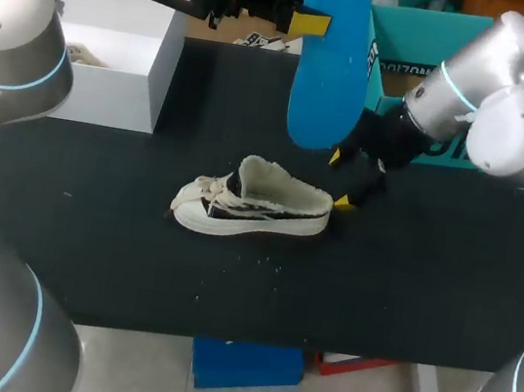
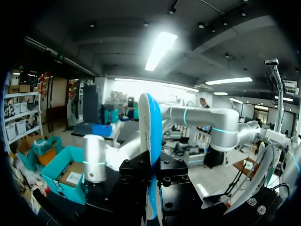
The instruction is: Take the shoe out of the shoebox, open the shoe tongue, remove and reinsert the insole, then place the shoe into the shoebox
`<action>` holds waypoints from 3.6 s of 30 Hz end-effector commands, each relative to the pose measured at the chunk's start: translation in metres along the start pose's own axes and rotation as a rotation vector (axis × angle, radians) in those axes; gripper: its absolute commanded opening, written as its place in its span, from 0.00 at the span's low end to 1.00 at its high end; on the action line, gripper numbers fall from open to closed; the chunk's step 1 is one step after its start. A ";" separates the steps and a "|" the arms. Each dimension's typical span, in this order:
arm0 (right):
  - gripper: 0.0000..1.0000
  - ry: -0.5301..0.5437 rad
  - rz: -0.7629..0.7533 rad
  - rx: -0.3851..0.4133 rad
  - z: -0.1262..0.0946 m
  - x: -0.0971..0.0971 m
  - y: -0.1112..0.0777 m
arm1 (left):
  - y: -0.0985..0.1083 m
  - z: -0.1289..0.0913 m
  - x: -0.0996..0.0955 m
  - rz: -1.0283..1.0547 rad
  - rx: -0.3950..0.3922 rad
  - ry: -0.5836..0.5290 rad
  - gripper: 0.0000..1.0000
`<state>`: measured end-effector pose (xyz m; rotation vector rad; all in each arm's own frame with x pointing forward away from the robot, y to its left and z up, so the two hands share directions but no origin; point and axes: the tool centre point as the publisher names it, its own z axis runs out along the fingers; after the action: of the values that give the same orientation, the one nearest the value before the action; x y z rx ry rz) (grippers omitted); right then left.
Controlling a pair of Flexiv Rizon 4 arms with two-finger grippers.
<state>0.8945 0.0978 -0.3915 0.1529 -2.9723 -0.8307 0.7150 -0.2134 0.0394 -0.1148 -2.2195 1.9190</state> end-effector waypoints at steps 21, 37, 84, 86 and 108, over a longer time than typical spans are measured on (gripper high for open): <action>1.00 -0.026 -0.046 0.780 0.038 -0.012 0.085 | 0.001 0.002 0.000 0.001 0.002 -0.004 0.00; 0.24 0.004 -0.084 0.640 0.061 -0.017 0.099 | 0.001 0.002 0.000 0.001 0.002 -0.004 0.00; 0.00 -0.344 0.960 0.616 -0.052 -0.011 0.100 | 0.001 0.002 0.000 0.001 0.002 -0.004 0.00; 0.00 -0.382 1.130 0.601 -0.055 -0.008 0.100 | 0.001 0.002 0.000 0.001 0.002 -0.004 0.00; 0.00 -0.492 1.691 0.437 -0.013 0.007 0.098 | 0.001 0.002 0.000 0.001 0.002 -0.004 0.00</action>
<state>0.8783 0.1714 -0.3232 -1.7107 -2.6649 0.1351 0.7150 -0.2134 0.0394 -0.1147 -2.2195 1.9191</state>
